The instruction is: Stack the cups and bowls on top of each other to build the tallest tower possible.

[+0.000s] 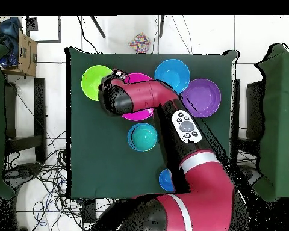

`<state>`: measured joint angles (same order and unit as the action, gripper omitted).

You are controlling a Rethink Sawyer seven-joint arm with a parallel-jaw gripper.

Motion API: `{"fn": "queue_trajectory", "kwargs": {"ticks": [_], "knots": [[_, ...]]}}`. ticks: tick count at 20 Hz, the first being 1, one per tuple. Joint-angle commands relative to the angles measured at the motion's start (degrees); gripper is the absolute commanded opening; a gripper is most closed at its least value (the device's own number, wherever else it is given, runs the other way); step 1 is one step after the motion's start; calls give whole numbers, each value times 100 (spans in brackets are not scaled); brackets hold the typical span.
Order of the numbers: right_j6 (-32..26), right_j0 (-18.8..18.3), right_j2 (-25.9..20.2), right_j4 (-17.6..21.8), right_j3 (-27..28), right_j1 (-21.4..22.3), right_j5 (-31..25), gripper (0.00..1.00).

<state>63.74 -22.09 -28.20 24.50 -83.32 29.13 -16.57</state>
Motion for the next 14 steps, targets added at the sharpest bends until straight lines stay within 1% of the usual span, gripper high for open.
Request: {"fn": "queue_trajectory", "kwargs": {"ticks": [1, 6, 14], "knots": [[399, 83, 204, 337, -344, 54, -195, 100], [414, 114, 167, 260, -449, 147, -347, 100], [394, 80, -24, 101, -834, 390, -551, 100]]}}
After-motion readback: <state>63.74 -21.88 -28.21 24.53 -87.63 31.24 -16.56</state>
